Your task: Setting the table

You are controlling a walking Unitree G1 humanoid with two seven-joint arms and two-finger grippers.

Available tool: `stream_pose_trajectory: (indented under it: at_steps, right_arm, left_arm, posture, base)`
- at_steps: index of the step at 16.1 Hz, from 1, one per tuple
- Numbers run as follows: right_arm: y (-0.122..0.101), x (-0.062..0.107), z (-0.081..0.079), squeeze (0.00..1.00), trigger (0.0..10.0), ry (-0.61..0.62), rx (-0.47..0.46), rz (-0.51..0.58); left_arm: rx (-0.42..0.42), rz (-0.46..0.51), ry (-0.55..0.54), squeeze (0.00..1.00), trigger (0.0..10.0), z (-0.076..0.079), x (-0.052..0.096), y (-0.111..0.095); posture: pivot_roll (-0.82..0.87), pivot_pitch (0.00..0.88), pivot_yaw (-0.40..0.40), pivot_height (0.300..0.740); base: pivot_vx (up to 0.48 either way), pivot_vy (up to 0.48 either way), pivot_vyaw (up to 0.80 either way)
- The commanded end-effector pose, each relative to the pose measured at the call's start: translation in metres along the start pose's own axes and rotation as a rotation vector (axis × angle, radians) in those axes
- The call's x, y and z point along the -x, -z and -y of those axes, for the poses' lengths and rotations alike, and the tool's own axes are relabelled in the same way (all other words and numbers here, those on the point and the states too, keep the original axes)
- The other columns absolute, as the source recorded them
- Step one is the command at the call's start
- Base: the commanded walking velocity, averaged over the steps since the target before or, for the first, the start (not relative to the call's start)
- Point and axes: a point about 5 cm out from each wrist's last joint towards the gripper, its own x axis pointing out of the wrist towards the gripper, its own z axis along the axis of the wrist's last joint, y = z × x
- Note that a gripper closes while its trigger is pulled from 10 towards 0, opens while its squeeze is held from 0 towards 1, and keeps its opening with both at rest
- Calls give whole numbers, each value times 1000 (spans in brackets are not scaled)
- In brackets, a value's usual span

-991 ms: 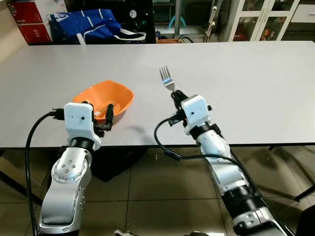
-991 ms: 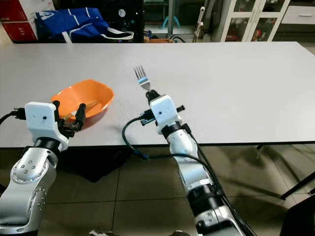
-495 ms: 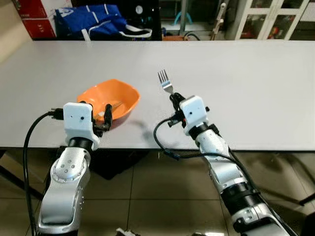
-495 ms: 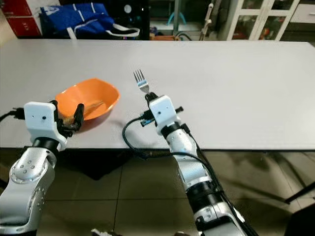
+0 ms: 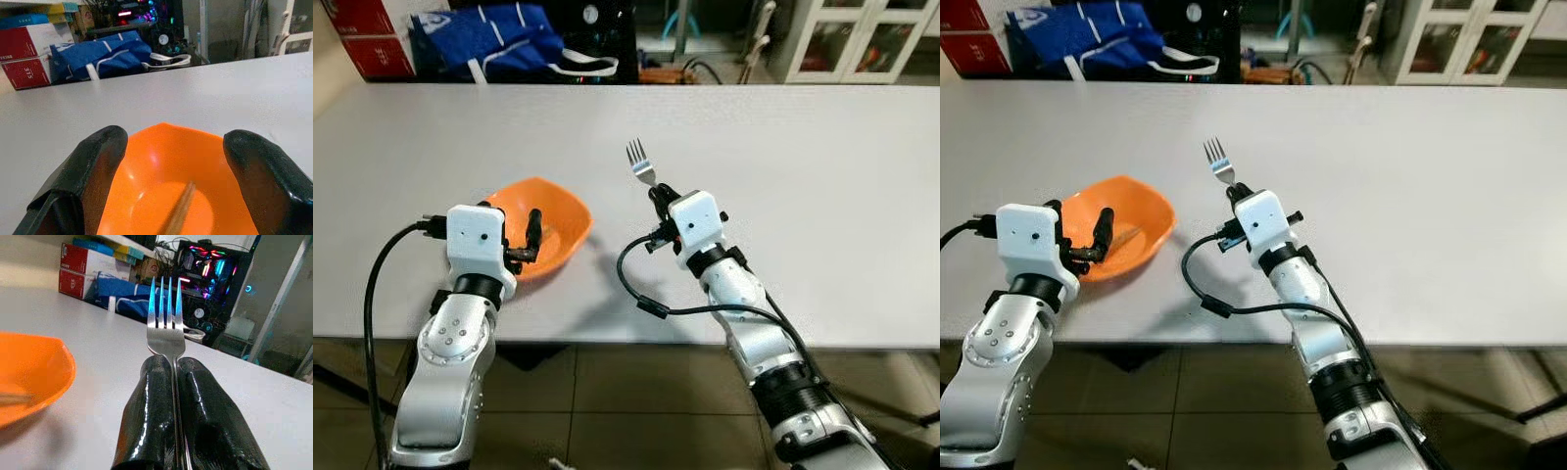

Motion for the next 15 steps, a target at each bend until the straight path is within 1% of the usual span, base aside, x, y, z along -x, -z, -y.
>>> stream_pose_trajectory:
  at_steps: [1,4,7,9,11,12,14,15]
  right_arm:
    - [3,4,2,0,0,4,13,-4]
    - [4,4,3,0,0,10,13,-6]
    - [6,5,1,0,0,9,15,-9]
    - [6,6,0,0,0,5,13,-10]
    - [7,5,0,0,0,5,12,-12]
    - [8,5,0,0,0,5,13,-15]
    - [12,3,3,0,0,9,18,-31]
    - [13,2,4,0,0,9,20,-37]
  left_arm:
    - [-12,29,28,0,10000,5,0,-8]
    - [-9,62,34,0,10000,7,0,-15]
    - [3,63,31,0,10000,6,0,-18]
    - [28,52,53,0,10000,5,-3,-24]
    - [63,19,78,0,10000,2,-5,-30]
    - [45,-1,112,0,10000,-1,-6,-34]
    - [116,-81,160,0,10000,-11,-7,-43]
    - [151,-105,185,0,10000,-13,-8,-47]
  posture:
    - [-17,30,46,740]
    - [-17,30,49,740]
    - [-14,31,51,740]
    - [-11,32,52,740]
    - [-7,31,55,740]
    - [0,33,59,740]
    - [9,34,64,740]
    - [22,33,65,740]
  base:
    - [480,0,0]
    - [480,0,0]
    - [0,0,0]
    - [0,0,0]
    - [0,0,0]
    - [0,0,0]
    - [0,0,0]
    - [0,0,0]
